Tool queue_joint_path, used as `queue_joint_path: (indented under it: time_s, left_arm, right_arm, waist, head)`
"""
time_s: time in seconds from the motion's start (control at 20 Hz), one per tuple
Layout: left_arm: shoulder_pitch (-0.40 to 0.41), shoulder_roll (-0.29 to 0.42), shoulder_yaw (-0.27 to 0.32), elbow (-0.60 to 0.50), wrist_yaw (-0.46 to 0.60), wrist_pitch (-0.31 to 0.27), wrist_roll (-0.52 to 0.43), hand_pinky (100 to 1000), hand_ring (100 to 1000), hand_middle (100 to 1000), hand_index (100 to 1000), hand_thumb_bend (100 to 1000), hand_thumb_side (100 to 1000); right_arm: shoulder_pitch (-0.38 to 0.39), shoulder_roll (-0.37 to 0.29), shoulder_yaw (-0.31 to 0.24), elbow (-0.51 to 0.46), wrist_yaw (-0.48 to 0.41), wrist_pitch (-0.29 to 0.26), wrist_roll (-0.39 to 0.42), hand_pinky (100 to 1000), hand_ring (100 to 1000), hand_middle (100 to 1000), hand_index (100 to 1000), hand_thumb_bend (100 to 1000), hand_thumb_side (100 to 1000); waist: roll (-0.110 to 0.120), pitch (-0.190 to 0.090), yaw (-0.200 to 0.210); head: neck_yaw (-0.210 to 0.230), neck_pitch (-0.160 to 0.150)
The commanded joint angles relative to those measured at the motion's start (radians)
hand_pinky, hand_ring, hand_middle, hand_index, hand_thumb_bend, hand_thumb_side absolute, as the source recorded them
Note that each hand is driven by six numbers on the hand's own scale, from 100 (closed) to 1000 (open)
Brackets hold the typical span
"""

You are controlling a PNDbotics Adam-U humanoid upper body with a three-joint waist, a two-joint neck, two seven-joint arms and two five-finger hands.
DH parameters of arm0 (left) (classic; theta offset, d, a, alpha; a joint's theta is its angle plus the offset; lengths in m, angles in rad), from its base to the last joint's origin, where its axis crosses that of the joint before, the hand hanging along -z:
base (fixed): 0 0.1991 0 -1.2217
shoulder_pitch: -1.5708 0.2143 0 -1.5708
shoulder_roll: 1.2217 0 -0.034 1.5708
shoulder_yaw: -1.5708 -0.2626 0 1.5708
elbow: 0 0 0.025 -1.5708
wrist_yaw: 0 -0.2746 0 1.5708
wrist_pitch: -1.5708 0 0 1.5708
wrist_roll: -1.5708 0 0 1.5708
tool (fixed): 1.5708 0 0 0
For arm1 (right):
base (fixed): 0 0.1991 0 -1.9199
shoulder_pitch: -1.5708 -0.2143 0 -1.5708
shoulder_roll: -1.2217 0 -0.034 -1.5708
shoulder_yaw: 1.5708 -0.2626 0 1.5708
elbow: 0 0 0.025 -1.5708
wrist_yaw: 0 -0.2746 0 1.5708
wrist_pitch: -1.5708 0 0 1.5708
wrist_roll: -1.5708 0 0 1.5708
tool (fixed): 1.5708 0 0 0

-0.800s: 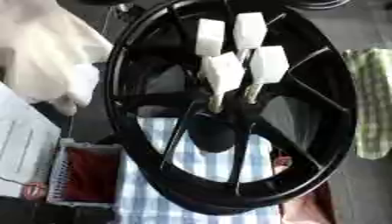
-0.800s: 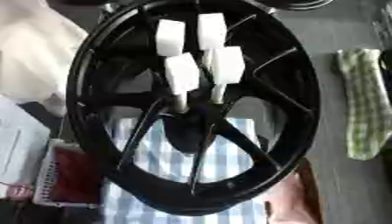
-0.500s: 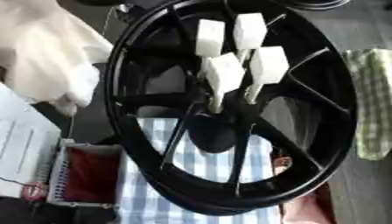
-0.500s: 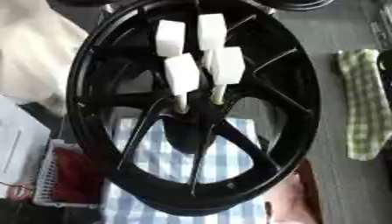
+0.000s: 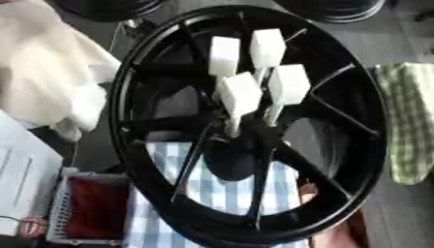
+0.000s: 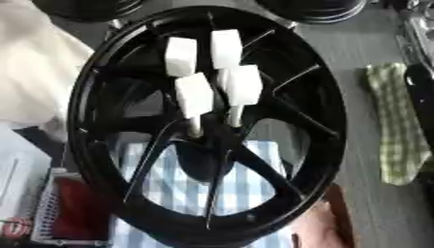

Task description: Pull the pin out of the wheel hub.

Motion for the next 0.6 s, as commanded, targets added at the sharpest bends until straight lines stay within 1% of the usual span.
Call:
queue_joint_path:
  time_s: [0.05,0.15,0.25,0.4,0.45,0.55,0.6]
  left_arm:
    - [-0.004,0.034,0.012,-0.020,-0.005,0.002,0.003,739,853,875,871,730,736]
    - [-0.001,0.034,0.012,-0.020,-0.006,0.002,0.004,739,853,875,871,730,736]
    - [0.004,0.035,0.013,-0.020,-0.006,0.002,0.005,739,853,875,871,730,736]
    - [0.009,0.038,0.015,-0.019,-0.006,0.002,0.006,739,853,875,871,730,736]
    - [0.010,0.040,0.014,-0.019,-0.006,0.003,0.006,739,853,875,871,730,735]
    - [0.013,0.045,0.013,-0.019,-0.008,0.003,0.005,739,853,875,871,730,734]
    - [0.014,0.048,0.012,-0.020,-0.010,0.004,0.005,739,853,875,871,731,734]
  right_arm:
    - [-0.021,-0.039,-0.003,-0.015,0.009,-0.001,0.006,889,834,820,825,479,566]
    - [-0.025,-0.042,-0.002,-0.017,0.014,0.000,0.012,890,836,820,825,490,553]
    - [-0.033,-0.049,0.001,-0.017,0.028,0.000,0.023,890,837,821,826,493,560]
    - [-0.058,-0.067,0.010,-0.017,0.058,0.005,0.054,890,840,821,828,487,618]
    - [-0.072,-0.077,0.016,-0.018,0.073,0.007,0.068,891,842,820,828,487,614]
    - [-0.104,-0.099,0.032,-0.023,0.107,0.011,0.109,893,843,820,826,468,552]
    - [-0.120,-0.113,0.042,-0.030,0.127,0.013,0.136,893,844,820,826,465,548]
  waist:
    - [0.007,-0.024,0.000]
    - [0.007,-0.022,0.000]
    - [0.007,-0.021,0.000]
    - [0.007,-0.018,0.000]
    - [0.007,-0.018,0.001]
    - [0.006,-0.017,0.001]
    - [0.005,-0.017,0.001]
  head:
    - [-0.004,-0.003]
    - [-0.004,0.002]
    - [-0.004,0.006]
    - [-0.002,0.011]
    - [-0.001,0.014]
    - [0.001,0.020]
    - [0.001,0.022]
